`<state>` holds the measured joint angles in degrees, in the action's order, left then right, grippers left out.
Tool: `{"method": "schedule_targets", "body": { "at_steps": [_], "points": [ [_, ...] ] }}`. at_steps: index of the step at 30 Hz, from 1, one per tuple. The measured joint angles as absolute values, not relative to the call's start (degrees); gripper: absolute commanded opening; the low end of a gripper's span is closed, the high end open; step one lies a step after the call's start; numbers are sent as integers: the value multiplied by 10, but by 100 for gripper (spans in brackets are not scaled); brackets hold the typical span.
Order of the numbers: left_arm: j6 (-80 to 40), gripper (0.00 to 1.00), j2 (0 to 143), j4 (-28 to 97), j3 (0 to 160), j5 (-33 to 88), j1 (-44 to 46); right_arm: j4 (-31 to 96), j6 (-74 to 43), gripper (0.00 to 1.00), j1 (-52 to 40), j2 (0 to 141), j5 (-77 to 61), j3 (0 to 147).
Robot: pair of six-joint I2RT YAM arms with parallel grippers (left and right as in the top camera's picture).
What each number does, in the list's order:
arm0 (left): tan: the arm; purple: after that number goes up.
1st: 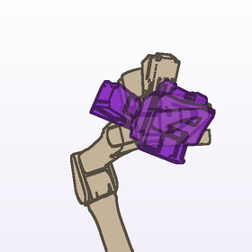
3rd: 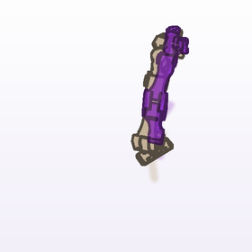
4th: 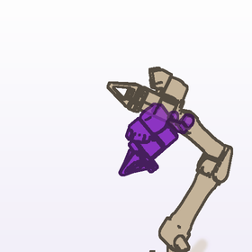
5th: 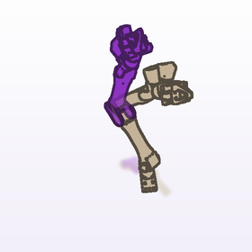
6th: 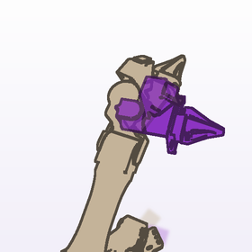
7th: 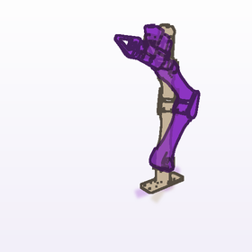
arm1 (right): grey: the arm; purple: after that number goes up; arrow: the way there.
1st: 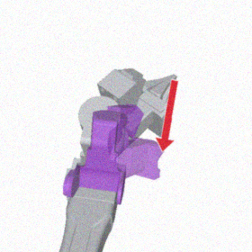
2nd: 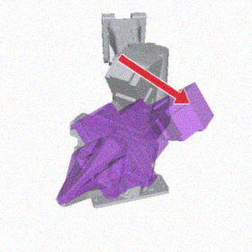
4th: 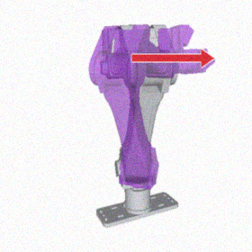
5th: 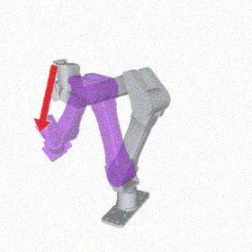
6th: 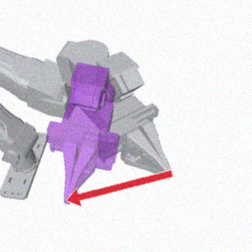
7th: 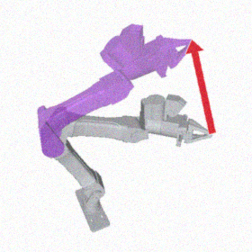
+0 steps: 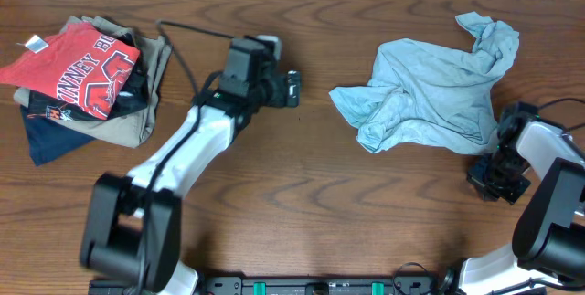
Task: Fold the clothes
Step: 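Reach the left gripper to the t-shirt's left edge and grasp it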
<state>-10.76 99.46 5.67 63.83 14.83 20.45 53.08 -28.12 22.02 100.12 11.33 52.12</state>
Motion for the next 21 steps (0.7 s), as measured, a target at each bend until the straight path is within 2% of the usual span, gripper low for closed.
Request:
{"method": "schedule_targets", "body": {
  "at_steps": [5, 10, 21],
  "points": [
    [-108, 98, 1033, 82, 650, 250, 209, 529, -286, 14, 222, 1000, 110, 521],
    [-109, 98, 1035, 105, 650, 294, 209, 528, -285, 16, 222, 998, 110, 521],
    [-109, 98, 1035, 78, 650, 296, 209, 509, -285, 21, 222, 994, 109, 521]
  ]
}}
